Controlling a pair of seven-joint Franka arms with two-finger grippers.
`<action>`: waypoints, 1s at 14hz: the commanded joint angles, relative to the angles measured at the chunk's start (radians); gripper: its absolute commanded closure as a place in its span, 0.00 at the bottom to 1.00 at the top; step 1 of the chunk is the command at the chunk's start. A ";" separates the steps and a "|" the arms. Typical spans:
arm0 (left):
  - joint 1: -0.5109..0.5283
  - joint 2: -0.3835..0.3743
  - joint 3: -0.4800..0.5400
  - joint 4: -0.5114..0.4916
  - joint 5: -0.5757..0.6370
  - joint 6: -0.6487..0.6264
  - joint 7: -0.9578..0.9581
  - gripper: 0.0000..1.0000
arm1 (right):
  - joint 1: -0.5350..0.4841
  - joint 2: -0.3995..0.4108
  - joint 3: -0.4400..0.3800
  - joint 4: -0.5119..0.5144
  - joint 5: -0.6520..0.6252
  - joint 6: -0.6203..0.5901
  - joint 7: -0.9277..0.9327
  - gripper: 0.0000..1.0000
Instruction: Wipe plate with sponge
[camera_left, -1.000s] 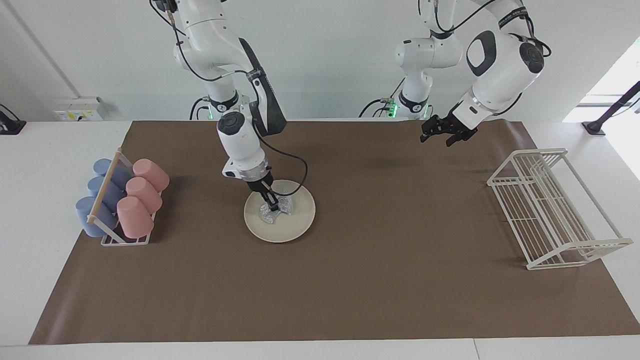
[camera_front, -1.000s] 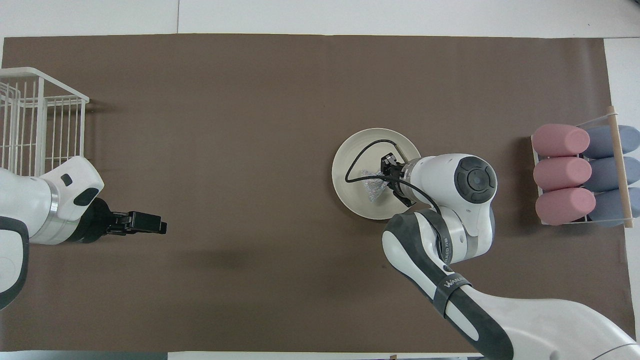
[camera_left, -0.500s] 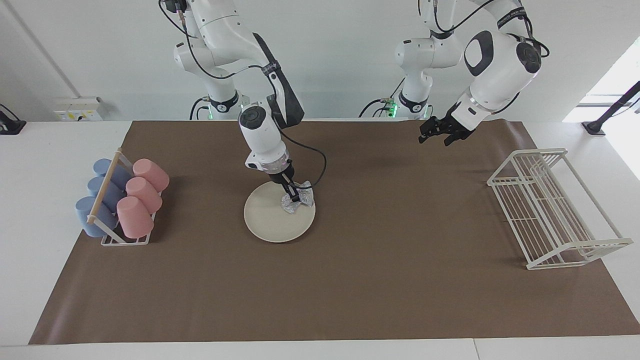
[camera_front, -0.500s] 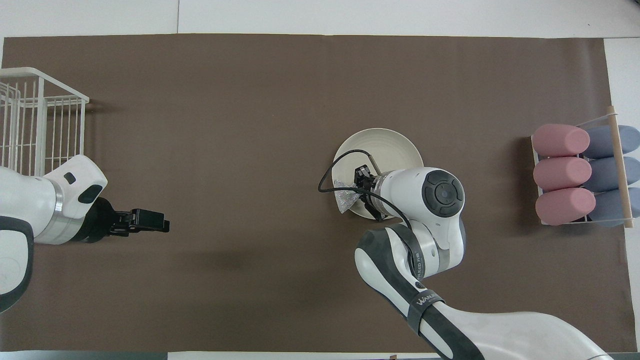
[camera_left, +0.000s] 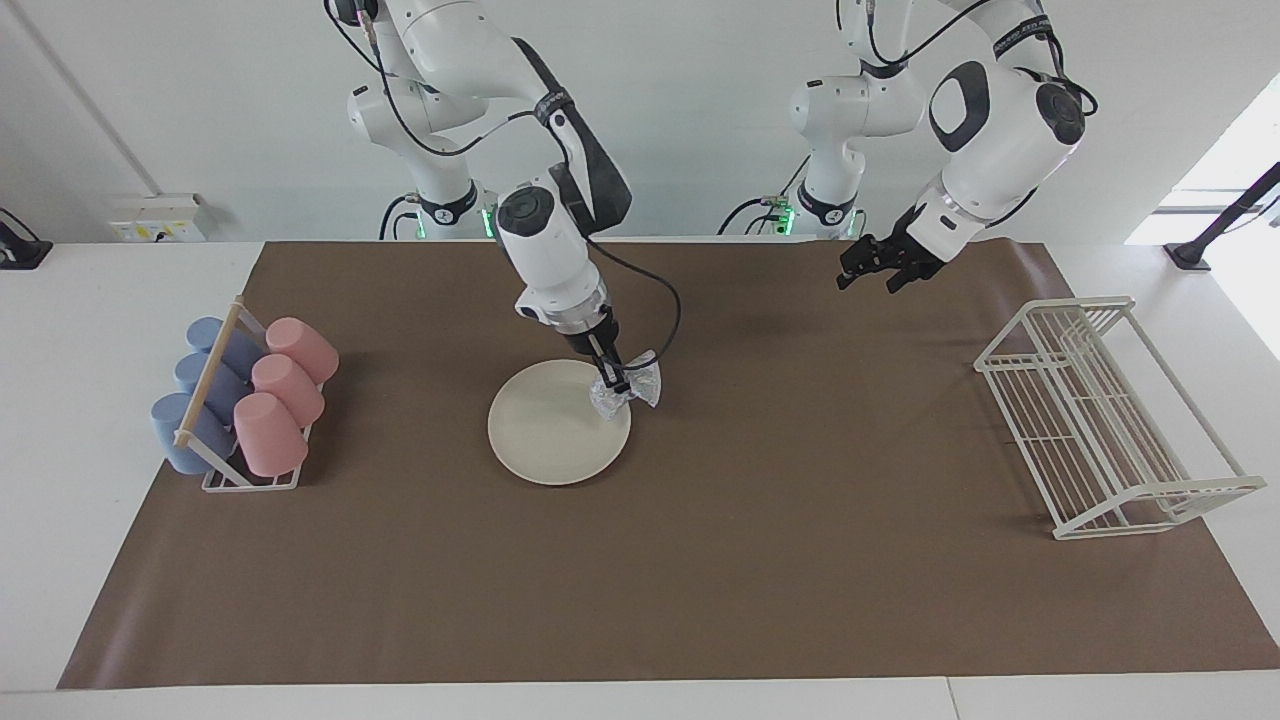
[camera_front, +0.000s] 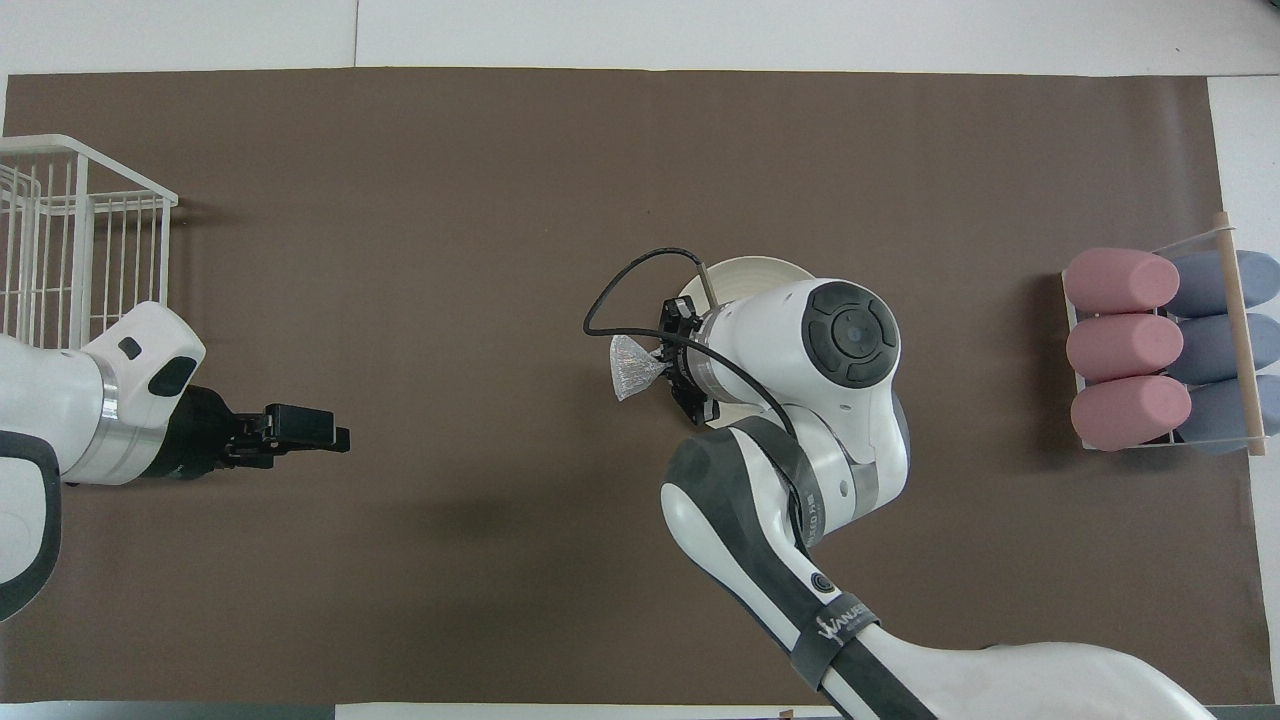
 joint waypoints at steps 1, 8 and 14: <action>0.033 0.017 -0.002 0.004 -0.193 0.010 -0.013 0.00 | 0.009 0.040 -0.001 0.230 -0.002 -0.207 0.124 1.00; 0.053 0.126 -0.002 0.013 -0.781 0.024 -0.019 0.00 | 0.100 0.081 0.002 0.415 -0.124 -0.271 0.454 1.00; 0.011 0.322 -0.003 0.215 -0.815 -0.020 -0.028 0.00 | 0.113 0.098 0.001 0.458 -0.154 -0.276 0.472 1.00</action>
